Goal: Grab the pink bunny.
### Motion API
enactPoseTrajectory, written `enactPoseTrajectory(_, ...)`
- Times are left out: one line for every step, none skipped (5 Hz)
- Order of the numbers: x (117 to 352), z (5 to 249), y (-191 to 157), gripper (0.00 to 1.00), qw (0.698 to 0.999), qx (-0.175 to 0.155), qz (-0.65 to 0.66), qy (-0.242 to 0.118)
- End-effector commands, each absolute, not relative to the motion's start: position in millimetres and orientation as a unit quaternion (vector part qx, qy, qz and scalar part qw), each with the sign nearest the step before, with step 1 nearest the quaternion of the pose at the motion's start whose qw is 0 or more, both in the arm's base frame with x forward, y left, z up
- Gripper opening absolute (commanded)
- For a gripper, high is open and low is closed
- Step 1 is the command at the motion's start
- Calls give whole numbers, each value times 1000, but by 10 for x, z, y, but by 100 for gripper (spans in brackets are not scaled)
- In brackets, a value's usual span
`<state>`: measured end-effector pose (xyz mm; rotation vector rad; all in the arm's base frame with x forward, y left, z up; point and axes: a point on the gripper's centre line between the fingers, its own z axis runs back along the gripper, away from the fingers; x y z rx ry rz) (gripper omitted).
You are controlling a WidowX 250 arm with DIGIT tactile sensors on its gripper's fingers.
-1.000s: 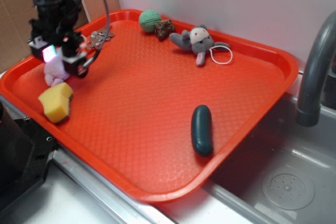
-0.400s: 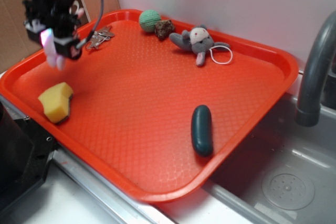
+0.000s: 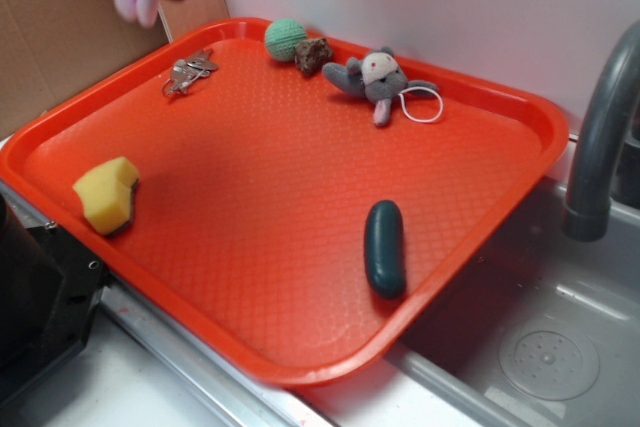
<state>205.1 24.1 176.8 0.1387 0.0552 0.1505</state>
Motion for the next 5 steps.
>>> enactPoseTrajectory(1996,2037,-26,0,997,53,48,4)
enactPoseTrajectory(1868,2053,-67,0,999,7,35,-20)
enactPoseTrajectory(1875,2049,-162,0,999,4,21,-25)
enactPoseTrajectory(1929,2009,-85,0,999,12,25,-20)
enactPoseTrajectory(1940,1960,-61,0,999,16,32,-12)
